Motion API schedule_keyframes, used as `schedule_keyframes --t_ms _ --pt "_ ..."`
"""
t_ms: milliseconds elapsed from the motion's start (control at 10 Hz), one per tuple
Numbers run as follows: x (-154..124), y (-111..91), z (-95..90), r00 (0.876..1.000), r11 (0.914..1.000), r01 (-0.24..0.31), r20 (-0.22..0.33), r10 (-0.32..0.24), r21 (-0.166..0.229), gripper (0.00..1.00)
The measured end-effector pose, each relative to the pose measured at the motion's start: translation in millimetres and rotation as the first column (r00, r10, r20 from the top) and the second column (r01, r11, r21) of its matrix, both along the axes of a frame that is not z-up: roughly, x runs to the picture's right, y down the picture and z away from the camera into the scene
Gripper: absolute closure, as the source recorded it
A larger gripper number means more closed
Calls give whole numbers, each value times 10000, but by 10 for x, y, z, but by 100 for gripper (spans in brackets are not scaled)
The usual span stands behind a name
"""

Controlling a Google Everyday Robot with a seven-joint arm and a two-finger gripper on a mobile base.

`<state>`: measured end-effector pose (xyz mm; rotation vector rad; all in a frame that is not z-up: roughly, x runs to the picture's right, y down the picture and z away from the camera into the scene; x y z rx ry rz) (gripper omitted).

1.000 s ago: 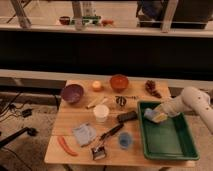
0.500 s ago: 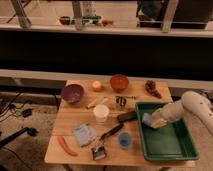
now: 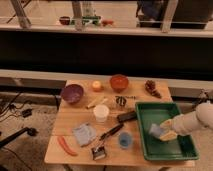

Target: Wipe tray with sponge

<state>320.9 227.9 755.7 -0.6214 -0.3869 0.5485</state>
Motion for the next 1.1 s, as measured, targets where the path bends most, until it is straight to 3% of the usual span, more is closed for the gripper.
schedule_keyframes --t_ms 700,1100 --pt "26 375 -312 9979 9966 -219 586 266 -800 100" --pt "227 452 -341 9979 9938 -513 336 548 -987 100"
